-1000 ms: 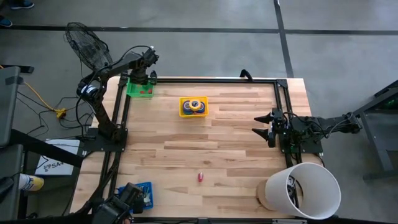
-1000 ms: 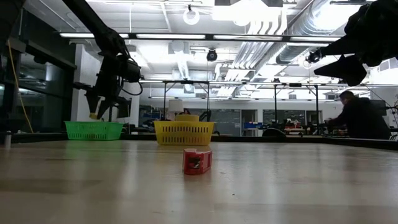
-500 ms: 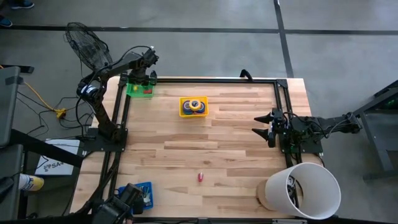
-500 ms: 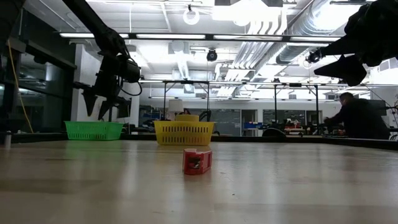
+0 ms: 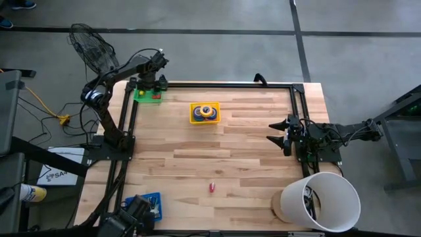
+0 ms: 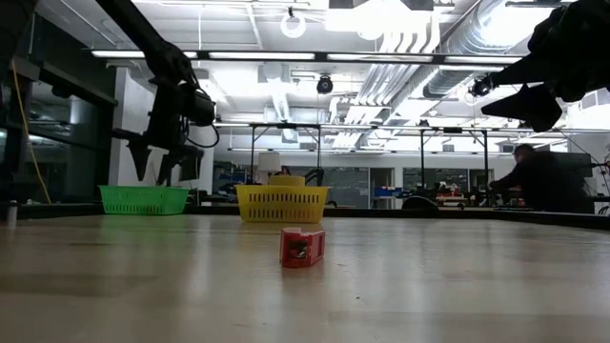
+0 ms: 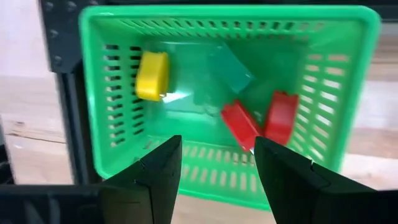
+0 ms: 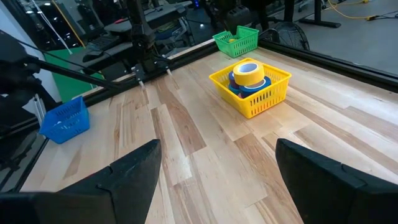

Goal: Pick and place Stapler, Stapler remover, tape
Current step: Put the red stapler into the green bin

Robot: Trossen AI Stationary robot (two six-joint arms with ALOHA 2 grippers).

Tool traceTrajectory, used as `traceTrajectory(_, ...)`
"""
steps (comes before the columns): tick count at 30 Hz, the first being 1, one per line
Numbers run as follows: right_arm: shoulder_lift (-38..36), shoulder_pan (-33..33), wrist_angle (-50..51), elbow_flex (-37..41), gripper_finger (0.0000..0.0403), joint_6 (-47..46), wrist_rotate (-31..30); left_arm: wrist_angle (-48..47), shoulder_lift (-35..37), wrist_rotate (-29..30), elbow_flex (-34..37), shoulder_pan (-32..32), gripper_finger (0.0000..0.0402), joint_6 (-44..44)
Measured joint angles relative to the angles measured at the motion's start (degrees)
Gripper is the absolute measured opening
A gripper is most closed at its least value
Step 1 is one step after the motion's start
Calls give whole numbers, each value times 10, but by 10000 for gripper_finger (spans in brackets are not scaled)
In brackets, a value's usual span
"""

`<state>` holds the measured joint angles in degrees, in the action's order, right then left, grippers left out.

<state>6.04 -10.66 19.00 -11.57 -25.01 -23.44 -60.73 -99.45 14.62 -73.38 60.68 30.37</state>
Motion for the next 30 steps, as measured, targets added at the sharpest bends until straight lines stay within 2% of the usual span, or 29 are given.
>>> traceTrajectory(15, 0, 0, 0, 0, 307, 0, 0, 6, 68, -15, -1, -73, 195, 37)
traceTrajectory(30, 0, 0, 0, 0, 307, 0, 0, 6, 71, -40, -1, -229, 195, 150)
